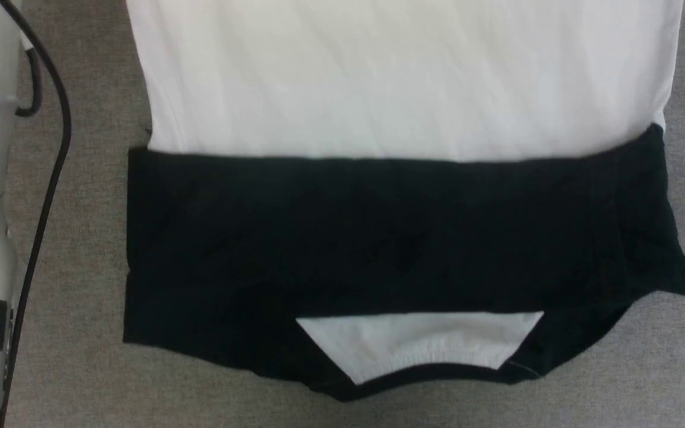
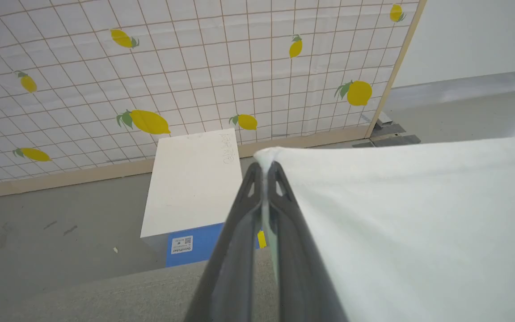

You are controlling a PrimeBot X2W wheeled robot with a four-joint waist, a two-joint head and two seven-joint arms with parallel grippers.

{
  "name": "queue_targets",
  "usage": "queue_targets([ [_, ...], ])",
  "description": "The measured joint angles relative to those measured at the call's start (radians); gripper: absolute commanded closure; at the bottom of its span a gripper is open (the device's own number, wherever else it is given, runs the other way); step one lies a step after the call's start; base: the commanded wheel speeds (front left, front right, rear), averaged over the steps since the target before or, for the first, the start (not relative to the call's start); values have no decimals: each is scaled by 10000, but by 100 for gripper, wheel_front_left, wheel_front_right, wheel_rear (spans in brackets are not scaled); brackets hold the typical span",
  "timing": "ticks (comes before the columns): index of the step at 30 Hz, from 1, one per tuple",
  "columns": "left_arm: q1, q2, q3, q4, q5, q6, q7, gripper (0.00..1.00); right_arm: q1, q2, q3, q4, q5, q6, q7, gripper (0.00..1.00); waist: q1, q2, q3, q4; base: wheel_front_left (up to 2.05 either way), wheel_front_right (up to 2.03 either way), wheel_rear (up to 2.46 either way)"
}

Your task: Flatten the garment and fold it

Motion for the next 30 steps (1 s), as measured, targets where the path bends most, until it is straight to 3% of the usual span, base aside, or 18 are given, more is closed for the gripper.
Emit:
queue_targets([
  [9,76,59,-48,585,-219,-1039,-1682,100,-72,238,54,466,359,0,-1452,100,0,0,-522,66,0,0,0],
  [17,2233,69,-244,-136,-1072,-1643,-2514,100,2081,-107,721,-704,2011,0,-2211,100,0,0,-1650,191,0,0,0],
  [26,5598,502,-336,-1891,-2088,-1695,-2759,100,5751,-380,-71,-2466,3170,0,-1908,100,0,0,-3390,297,0,0,0],
  [30,7489,717,-192,-2936,-2612,-1262,-2581,100,7603,-382,-548,-3313,3574,-2,-1434,100,-1,0,-4184,336,0,0,0],
])
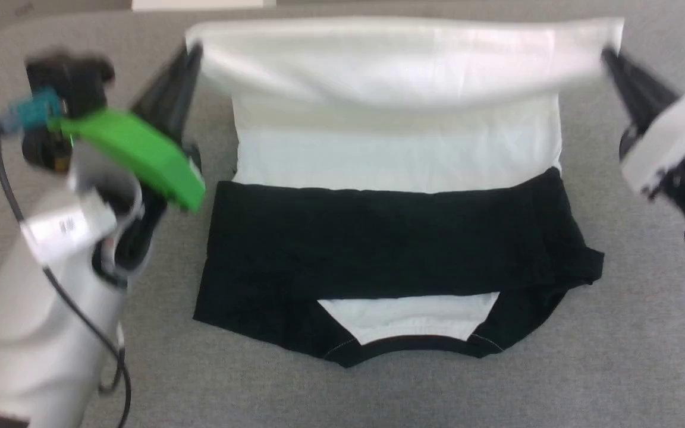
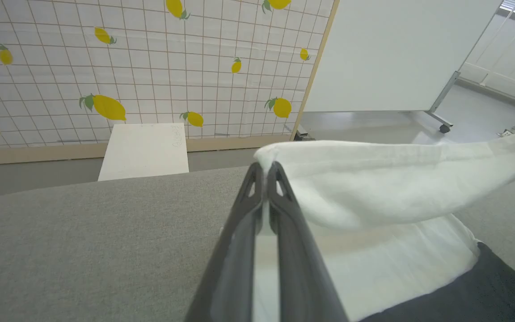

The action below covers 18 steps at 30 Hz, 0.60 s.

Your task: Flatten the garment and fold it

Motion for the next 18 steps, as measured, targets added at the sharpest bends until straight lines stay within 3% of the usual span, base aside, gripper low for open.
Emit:
queue_targets([
  [5,2173,153,209,-1204,-591,646,153,100,1900,190,-579,-984,362,0,777,100,0,0,-827,48,0,0,0],
  [11,4397,224,50,-2031,-874,1728,784,100,3974,508,-1294,-1910,756,0,2017,100,0,0,-1625,153,0,0,0],
  [18,5740,167,-366,-2217,-1377,2301,1676,100,5555,698,-1816,-2458,573,0,3026,100,0,0,-2193,337,0,0,0],
])
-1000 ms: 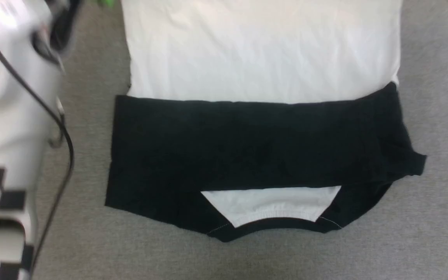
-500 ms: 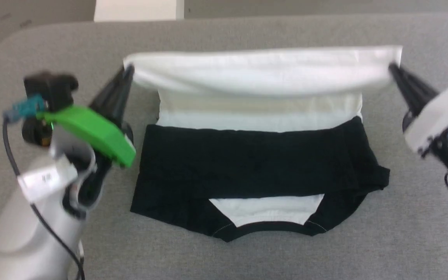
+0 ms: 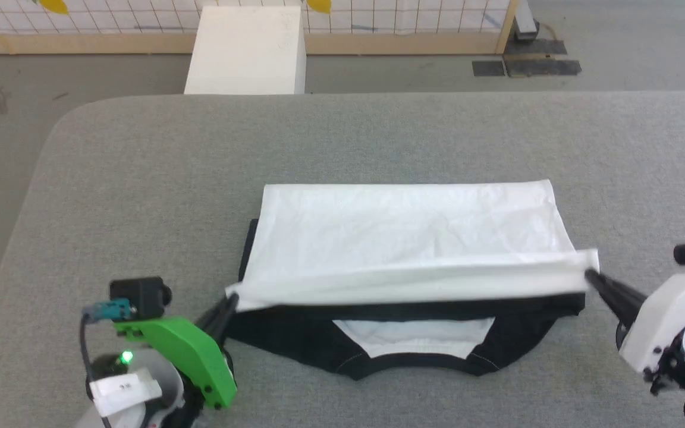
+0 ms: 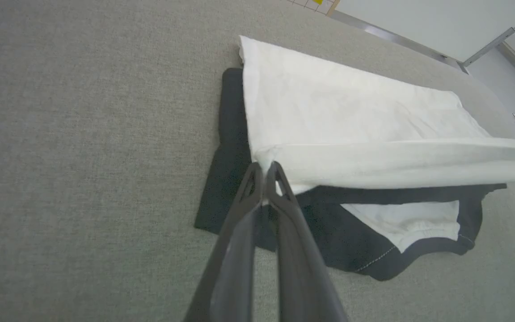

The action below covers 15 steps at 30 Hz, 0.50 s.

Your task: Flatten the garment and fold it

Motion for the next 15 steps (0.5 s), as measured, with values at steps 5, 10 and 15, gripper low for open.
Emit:
queue_targets([
  [5,291,-44,-313,495,-92,13,307,100,549,138,29,-48,-456,0,349,100,0,0,-151,66,0,0,0],
  [10,312,-378,-472,1294,-355,-146,274,100,885,353,504,514,-792,0,408,100,0,0,-159,32,0,0,0],
  [15,307,-564,-575,2019,-575,-211,497,100,958,583,823,1045,-1095,0,376,100,0,0,-150,-35,0,0,0],
])
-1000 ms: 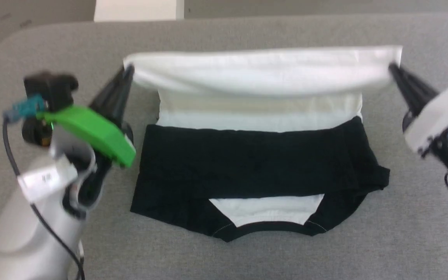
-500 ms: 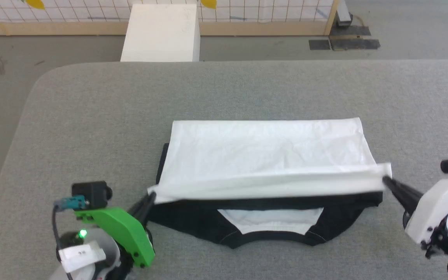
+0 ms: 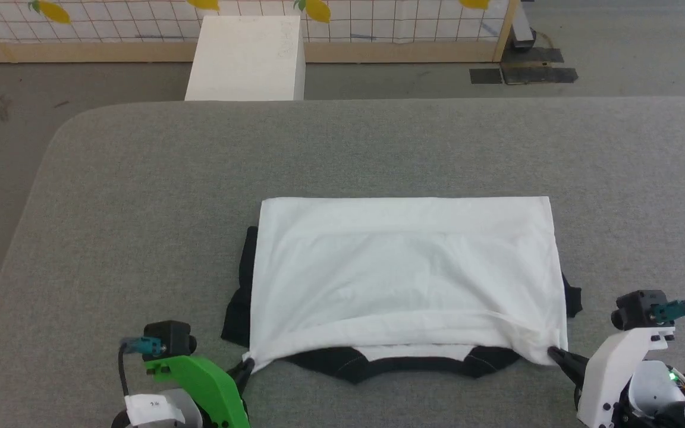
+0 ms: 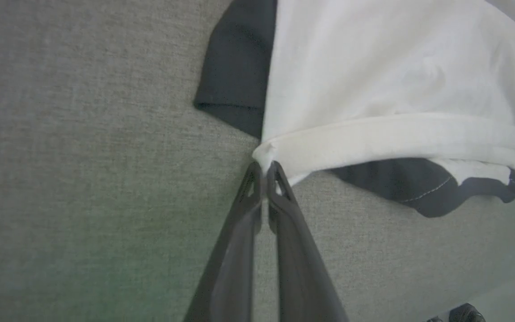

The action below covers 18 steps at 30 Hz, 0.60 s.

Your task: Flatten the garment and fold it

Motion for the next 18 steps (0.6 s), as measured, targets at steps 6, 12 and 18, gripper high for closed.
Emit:
queue_targets([
  [6,4,128,288,90,-100,372,188,0,-1,6,-385,-15,-81,0,-366,0,0,0,-119,-19,0,0,0],
  [12,122,587,1227,-761,-215,1022,-169,0,-11,25,-1440,-608,46,0,-416,0,0,0,-252,-17,0,0,0],
  [18,150,876,2431,-2104,272,1208,-2276,0,-616,-17,-2190,-943,107,0,73,0,0,0,-94,-71,0,0,0],
])
